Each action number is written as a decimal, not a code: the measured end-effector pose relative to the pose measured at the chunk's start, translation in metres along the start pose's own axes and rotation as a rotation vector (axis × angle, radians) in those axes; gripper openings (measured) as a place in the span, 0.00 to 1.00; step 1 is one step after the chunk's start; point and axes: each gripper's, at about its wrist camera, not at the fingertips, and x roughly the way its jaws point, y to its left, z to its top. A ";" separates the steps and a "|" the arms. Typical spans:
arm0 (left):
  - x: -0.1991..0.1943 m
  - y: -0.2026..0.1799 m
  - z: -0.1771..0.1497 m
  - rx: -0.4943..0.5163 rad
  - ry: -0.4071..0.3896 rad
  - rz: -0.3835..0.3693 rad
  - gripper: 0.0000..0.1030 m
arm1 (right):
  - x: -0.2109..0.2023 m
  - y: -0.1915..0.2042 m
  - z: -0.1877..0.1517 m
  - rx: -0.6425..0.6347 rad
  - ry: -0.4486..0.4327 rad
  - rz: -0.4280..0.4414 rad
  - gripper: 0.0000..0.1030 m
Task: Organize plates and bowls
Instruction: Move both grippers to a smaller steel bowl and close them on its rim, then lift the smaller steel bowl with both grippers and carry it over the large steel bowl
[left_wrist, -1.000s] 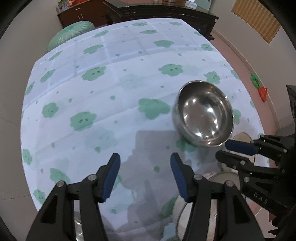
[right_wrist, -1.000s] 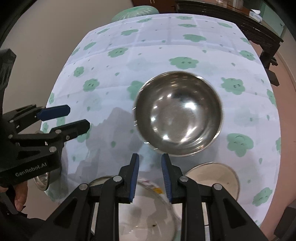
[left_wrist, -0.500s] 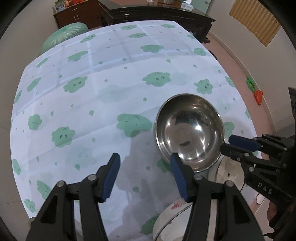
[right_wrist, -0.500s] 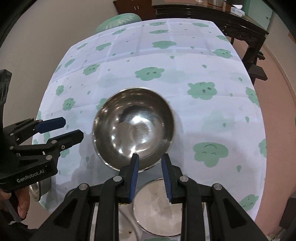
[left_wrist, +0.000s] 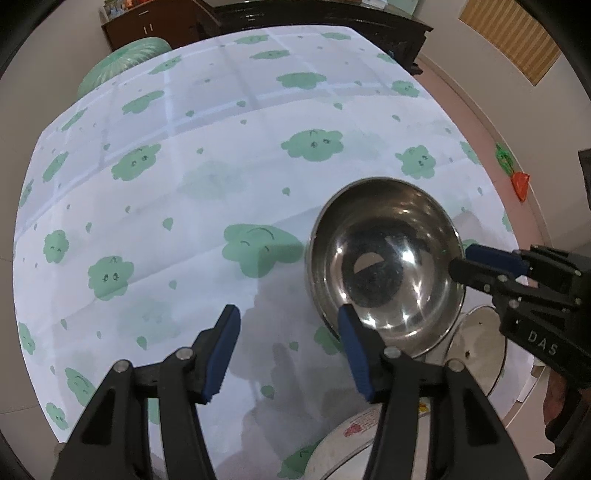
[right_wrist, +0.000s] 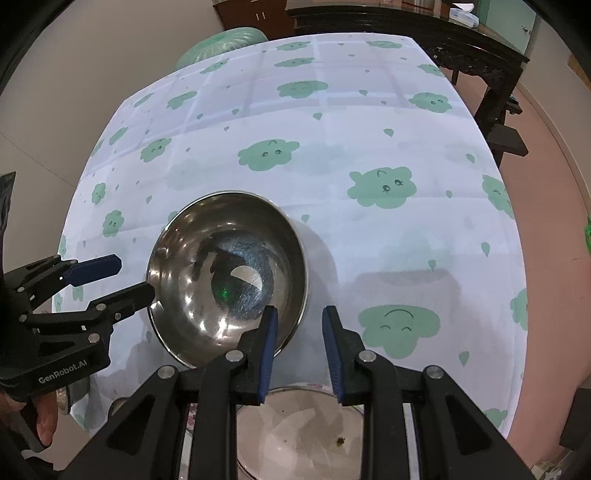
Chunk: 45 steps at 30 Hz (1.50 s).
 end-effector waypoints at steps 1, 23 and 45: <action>0.001 0.000 0.000 0.000 0.001 0.003 0.53 | 0.002 0.000 0.001 -0.004 0.000 -0.006 0.27; 0.023 -0.017 0.008 0.042 0.047 -0.056 0.14 | 0.016 -0.002 0.004 -0.024 0.017 0.047 0.15; -0.004 -0.017 0.006 0.021 0.017 0.010 0.13 | -0.003 0.009 0.012 -0.090 0.010 0.064 0.15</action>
